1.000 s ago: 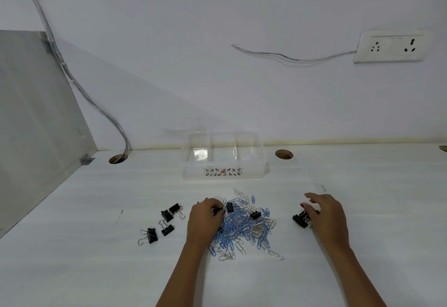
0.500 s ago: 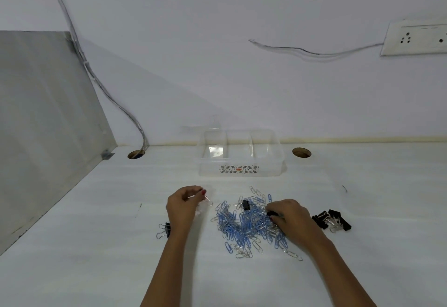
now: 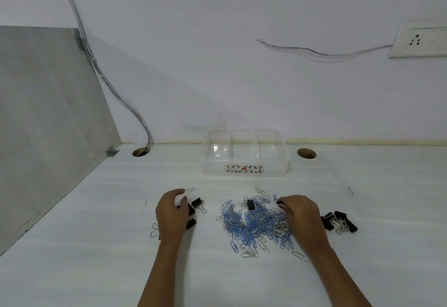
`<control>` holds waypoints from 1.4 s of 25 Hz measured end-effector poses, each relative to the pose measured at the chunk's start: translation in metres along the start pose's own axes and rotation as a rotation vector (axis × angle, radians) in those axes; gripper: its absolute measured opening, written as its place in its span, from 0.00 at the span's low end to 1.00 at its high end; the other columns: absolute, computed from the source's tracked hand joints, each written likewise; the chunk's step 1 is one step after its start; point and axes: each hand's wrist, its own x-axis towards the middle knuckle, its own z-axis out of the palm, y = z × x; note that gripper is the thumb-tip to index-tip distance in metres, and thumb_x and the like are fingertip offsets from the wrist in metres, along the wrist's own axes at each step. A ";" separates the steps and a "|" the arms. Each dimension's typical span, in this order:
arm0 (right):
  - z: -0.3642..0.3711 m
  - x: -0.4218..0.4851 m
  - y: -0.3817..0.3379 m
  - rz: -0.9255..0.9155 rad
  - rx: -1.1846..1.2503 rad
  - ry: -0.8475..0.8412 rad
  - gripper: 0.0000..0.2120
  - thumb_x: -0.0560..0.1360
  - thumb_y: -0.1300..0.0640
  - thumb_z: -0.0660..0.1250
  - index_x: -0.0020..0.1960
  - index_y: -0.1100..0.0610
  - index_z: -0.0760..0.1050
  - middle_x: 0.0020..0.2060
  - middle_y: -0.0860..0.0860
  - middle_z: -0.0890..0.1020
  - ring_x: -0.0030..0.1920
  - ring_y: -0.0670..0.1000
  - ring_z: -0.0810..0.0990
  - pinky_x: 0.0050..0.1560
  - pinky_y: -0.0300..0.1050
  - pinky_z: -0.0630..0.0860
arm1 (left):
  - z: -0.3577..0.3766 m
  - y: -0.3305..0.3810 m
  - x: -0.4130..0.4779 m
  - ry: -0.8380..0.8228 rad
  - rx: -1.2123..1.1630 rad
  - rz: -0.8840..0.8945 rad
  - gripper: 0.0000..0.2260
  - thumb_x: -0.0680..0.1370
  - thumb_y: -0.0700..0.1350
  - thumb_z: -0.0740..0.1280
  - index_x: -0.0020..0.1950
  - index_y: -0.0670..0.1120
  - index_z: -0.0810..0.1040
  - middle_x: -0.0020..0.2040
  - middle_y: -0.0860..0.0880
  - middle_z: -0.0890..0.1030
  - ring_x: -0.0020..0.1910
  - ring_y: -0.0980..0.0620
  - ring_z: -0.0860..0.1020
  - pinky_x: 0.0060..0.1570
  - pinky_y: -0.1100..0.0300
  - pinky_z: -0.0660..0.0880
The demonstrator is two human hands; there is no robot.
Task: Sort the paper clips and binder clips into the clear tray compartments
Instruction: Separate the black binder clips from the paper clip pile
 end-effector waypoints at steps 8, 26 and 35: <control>-0.008 -0.013 -0.011 0.135 0.246 0.120 0.18 0.74 0.51 0.56 0.49 0.60 0.80 0.43 0.55 0.84 0.45 0.51 0.78 0.48 0.38 0.70 | 0.059 0.036 -0.041 -0.476 -0.040 0.338 0.12 0.74 0.36 0.65 0.56 0.44 0.77 0.55 0.47 0.79 0.57 0.52 0.75 0.58 0.60 0.69; -0.019 -0.032 0.058 0.391 -0.050 0.242 0.09 0.67 0.72 0.70 0.46 0.65 0.81 0.42 0.61 0.83 0.42 0.64 0.81 0.53 0.65 0.73 | 0.097 0.055 -0.046 -0.566 0.104 0.170 0.07 0.70 0.45 0.73 0.43 0.52 0.75 0.45 0.53 0.79 0.49 0.51 0.77 0.63 0.42 0.68; -0.008 -0.039 0.015 -0.045 -0.068 0.143 0.08 0.68 0.66 0.68 0.45 0.57 0.80 0.40 0.52 0.82 0.44 0.51 0.79 0.57 0.54 0.73 | 0.078 0.059 -0.051 -0.426 -0.209 0.130 0.12 0.68 0.37 0.73 0.37 0.52 0.75 0.37 0.52 0.81 0.41 0.56 0.79 0.45 0.62 0.78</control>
